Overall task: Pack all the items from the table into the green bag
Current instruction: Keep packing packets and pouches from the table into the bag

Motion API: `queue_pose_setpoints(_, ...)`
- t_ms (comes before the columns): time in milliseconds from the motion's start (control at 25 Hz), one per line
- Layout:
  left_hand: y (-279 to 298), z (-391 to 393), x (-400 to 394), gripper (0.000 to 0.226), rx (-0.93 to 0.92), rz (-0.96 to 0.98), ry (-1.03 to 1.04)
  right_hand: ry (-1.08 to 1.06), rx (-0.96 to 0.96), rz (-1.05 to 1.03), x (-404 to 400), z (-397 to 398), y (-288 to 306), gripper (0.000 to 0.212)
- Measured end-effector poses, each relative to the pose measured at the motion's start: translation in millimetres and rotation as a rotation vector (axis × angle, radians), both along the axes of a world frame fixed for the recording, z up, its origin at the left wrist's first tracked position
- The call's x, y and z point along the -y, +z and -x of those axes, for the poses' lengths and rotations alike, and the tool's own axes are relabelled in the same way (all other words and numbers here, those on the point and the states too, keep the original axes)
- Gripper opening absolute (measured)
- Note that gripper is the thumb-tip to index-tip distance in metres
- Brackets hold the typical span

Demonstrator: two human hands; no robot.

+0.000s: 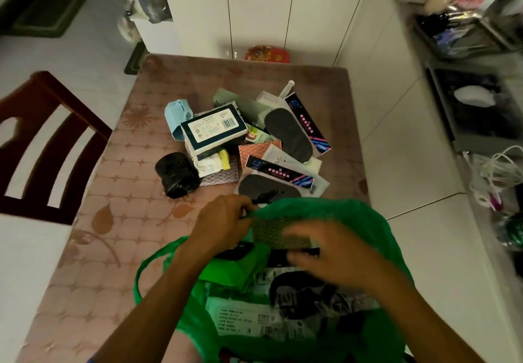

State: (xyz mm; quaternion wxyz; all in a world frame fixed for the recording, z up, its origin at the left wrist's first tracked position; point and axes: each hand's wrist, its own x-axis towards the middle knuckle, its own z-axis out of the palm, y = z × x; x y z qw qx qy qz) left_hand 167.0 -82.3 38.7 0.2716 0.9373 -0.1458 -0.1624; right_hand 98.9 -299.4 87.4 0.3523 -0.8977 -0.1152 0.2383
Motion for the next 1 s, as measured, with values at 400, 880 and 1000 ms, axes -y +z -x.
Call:
queue_pose_setpoints(400,-20,19,-7,0.022,-0.057,0.042,0.011,-0.178,-0.135,0.511,2,-142,-176,0.085)
queue_pose_setpoints(880,-15,3,-8,0.023,-0.055,0.176,0.141,-0.295,0.556,-0.059,27,-18,16,0.025)
queue_pose_setpoints(1000,-18,0,-7,0.024,-0.046,0.204,0.179,-0.092,0.355,0.097,37,44,10,0.018)
